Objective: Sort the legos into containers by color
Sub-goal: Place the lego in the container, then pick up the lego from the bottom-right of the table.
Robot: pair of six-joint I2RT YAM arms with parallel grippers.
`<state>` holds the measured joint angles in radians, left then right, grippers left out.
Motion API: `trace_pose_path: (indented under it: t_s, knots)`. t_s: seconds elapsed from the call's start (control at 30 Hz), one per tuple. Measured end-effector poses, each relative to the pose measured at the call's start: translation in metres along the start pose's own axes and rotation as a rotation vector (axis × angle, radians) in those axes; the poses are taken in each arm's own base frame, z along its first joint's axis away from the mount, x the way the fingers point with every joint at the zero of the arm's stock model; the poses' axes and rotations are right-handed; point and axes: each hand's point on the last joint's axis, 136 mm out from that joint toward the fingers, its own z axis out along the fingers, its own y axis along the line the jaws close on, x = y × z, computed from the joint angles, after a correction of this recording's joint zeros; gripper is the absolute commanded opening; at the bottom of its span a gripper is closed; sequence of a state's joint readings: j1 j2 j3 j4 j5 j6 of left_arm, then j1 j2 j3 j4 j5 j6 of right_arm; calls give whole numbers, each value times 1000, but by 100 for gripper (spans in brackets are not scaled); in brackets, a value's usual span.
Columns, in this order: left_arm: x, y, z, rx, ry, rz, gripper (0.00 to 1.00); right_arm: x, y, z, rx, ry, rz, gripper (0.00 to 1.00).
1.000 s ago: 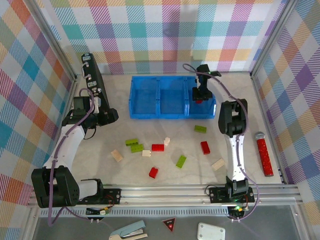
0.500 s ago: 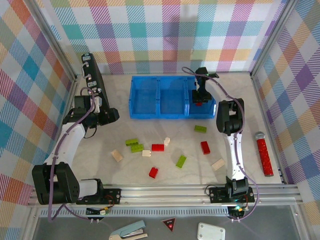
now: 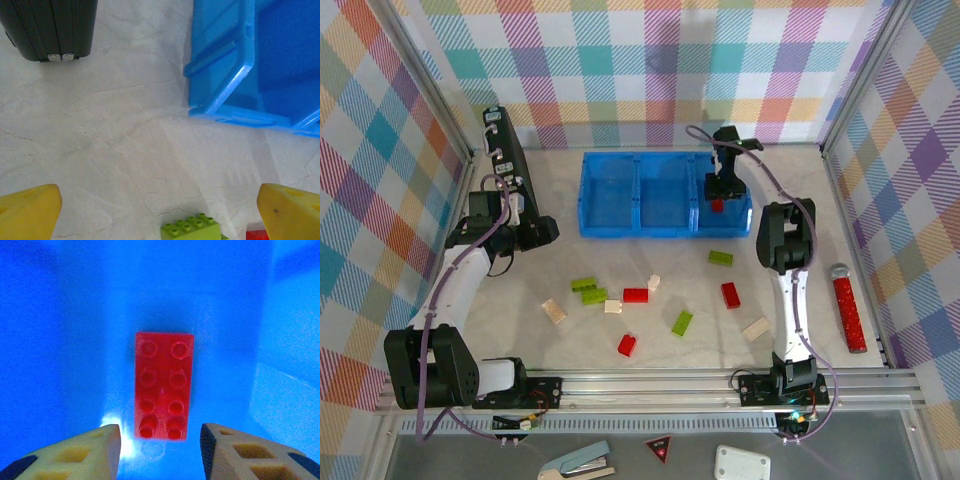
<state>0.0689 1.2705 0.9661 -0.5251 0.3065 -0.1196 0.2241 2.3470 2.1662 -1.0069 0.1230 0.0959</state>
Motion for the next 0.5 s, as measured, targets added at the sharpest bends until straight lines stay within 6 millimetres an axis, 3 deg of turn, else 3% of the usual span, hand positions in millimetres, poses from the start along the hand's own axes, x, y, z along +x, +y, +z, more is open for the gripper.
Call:
trace_pose_path:
  t_s: [0.23,0.5]
  knots:
    - [0,-1,0,4,1,0,100,8,10,-57,-19,-62,-16,48]
    - [0,-1,0,7,2,0,100,62,16,-71,-23,7,-16,48]
